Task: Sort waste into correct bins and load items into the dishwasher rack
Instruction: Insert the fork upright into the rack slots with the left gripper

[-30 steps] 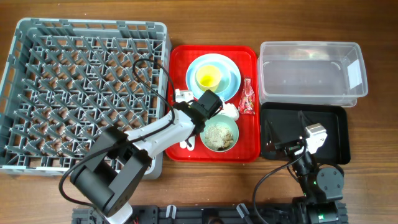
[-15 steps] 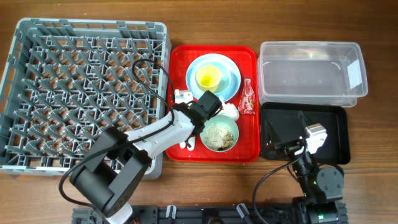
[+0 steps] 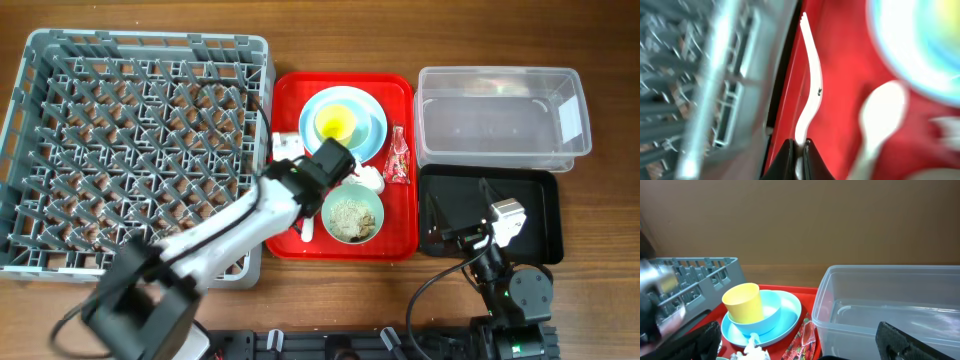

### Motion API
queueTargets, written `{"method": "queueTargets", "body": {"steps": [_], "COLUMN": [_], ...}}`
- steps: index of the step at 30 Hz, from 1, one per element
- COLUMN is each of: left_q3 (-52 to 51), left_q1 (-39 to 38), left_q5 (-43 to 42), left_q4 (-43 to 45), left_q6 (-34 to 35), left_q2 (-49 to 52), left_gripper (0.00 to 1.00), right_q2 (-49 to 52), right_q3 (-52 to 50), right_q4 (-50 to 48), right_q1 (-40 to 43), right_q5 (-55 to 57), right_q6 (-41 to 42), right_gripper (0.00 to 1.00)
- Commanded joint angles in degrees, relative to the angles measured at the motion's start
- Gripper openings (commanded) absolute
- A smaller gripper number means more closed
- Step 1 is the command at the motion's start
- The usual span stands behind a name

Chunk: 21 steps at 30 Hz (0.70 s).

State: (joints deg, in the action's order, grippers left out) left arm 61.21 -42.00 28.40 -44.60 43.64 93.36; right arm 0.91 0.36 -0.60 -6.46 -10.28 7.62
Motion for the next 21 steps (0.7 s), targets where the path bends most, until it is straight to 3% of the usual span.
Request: {"method": "queueTargets", "body": {"steps": [1,4,10,17,21], "left_q3": [1.53,1.53,1.53,1.46,1.44], "left_q1": [-0.17,-0.17,1.22,8.33,12.39], "left_q5": [2.29,1.68,4.00,4.26,-4.44], "left_q4": [-0.02,0.33,-0.61,-1.03,1.88], "left_q6": [-1.75,-5.62,-21.18,-23.54,-30.86], "left_q2": [-8.59,-13.73,-19.30,-17.46,-15.43], "left_gripper": [0.04,0.04,0.04,0.04,0.04], "right_q2": [-0.11,-0.11,-0.11,-0.11,-0.11], "right_q3": [-0.07,-0.07,-0.07,-0.07,-0.07], "right_q4": [-0.17,-0.17,-0.17,-0.17,-0.17], "right_q1": [-0.11,-0.11,-0.11,-0.11,-0.11], "right_q5": [-0.11,-0.11,-0.11,-0.11,-0.11], "right_q6": [0.26,0.28,0.26,0.26,0.26], "right_gripper": [1.00,1.00,1.00,1.00,1.00]}}
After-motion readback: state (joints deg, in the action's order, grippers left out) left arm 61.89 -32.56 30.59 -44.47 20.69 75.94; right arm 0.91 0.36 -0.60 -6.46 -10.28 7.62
